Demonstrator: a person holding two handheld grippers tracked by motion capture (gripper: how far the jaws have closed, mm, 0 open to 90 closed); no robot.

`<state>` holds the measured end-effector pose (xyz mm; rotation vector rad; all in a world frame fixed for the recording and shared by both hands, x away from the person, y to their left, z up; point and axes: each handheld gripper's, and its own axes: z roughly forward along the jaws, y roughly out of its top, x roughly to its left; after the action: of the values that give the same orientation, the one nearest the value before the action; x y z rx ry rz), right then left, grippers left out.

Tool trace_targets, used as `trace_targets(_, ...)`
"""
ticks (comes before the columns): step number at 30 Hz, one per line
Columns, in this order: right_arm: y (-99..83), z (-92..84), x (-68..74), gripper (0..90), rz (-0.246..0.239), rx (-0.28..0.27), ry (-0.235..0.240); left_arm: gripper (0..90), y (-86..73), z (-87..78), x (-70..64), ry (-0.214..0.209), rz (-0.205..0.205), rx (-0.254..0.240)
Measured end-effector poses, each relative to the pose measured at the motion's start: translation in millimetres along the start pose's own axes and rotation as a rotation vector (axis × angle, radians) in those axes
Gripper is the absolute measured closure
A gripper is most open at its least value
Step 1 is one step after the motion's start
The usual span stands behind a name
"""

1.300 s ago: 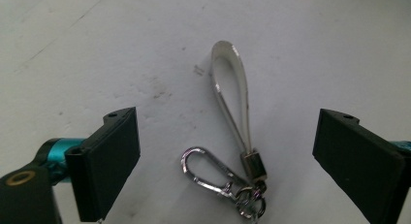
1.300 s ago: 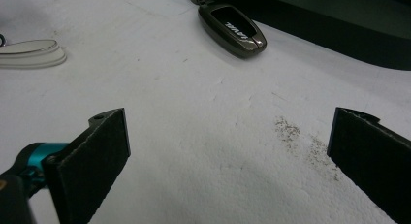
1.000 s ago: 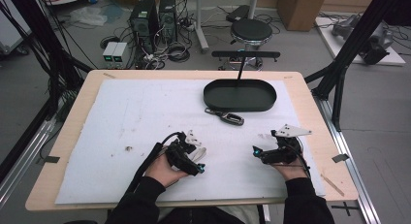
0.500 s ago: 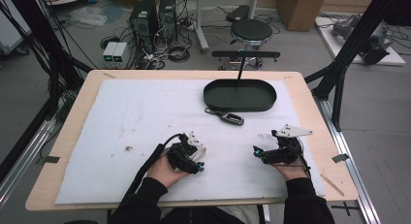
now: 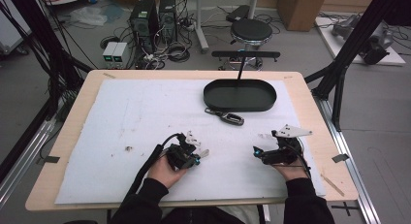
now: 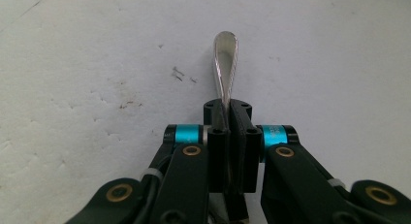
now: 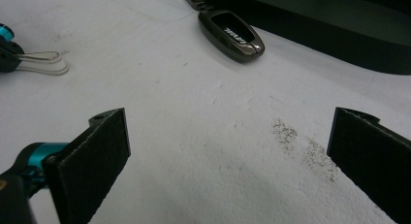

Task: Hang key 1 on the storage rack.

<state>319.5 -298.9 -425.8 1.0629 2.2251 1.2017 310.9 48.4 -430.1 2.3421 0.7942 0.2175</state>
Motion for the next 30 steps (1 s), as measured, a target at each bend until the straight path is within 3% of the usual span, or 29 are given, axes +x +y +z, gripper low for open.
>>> trace_targets(3, 0.0, -0.4, -0.6, 0.9, -0.001, -0.004, 0.000, 86.6, -1.2, -3.7, 1.0, 0.011, 0.063, -0.049)
trace_targets(5, -0.1, -0.7, -0.5, 0.9, -0.006, -0.004, 0.000, 86.7, -0.6, -9.5, 11.5, -0.059, 0.028, -0.073)
trace_targets(6, -0.1, -0.5, 0.0, 0.9, -0.015, -0.006, -0.003, 86.6, -0.4, -11.5, 14.0, -0.072, 0.018, -0.079)
trace_targets(9, -0.1, 0.4, 1.2, 0.9, -0.025, -0.003, -0.006, 86.6, -0.3, -16.5, 17.8, -0.077, 0.022, -0.099)
trace_targets(12, 0.0, 0.4, 1.4, 0.9, -0.027, -0.001, -0.006, 86.6, 0.4, -22.2, 24.5, -0.102, 0.001, -0.127)
trace_targets(13, -0.1, 0.2, 1.2, 0.9, -0.031, -0.006, -0.008, 86.6, 0.2, -25.5, 29.7, -0.147, -0.040, -0.173)
trace_targets(15, 0.0, -0.4, 1.1, 0.9, -0.031, -0.011, -0.010, 86.6, 0.2, -30.3, 36.6, -0.225, -0.082, -0.238)
trace_targets(16, 0.0, -0.4, 1.1, 0.9, -0.031, -0.011, -0.010, 86.6, 0.2, -30.3, 36.6, -0.225, -0.082, -0.238)
trace_targets(19, 0.7, -2.0, 0.8, 0.9, -0.024, -0.026, -0.004, 86.6, 0.7, -39.5, 49.0, -0.307, -0.132, -0.331)
trace_targets(22, 0.7, -1.6, 0.9, 0.9, -0.023, -0.028, -0.003, 86.7, 0.2, -42.0, 55.3, -0.321, -0.159, -0.366)
trace_targets(23, 0.0, -0.9, 0.5, 0.9, -0.025, -0.023, -0.004, 86.6, 1.6, -44.4, 59.7, -0.301, -0.169, -0.379)
trace_targets(27, -0.3, -0.8, 0.5, 0.9, -0.021, -0.022, -0.005, 86.6, 5.4, -49.7, 67.2, -0.304, -0.168, -0.396)
trace_targets(30, -0.3, -0.5, 0.0, 0.9, -0.020, -0.019, -0.004, 86.6, 6.1, -56.3, 75.5, -0.319, -0.204, -0.458)
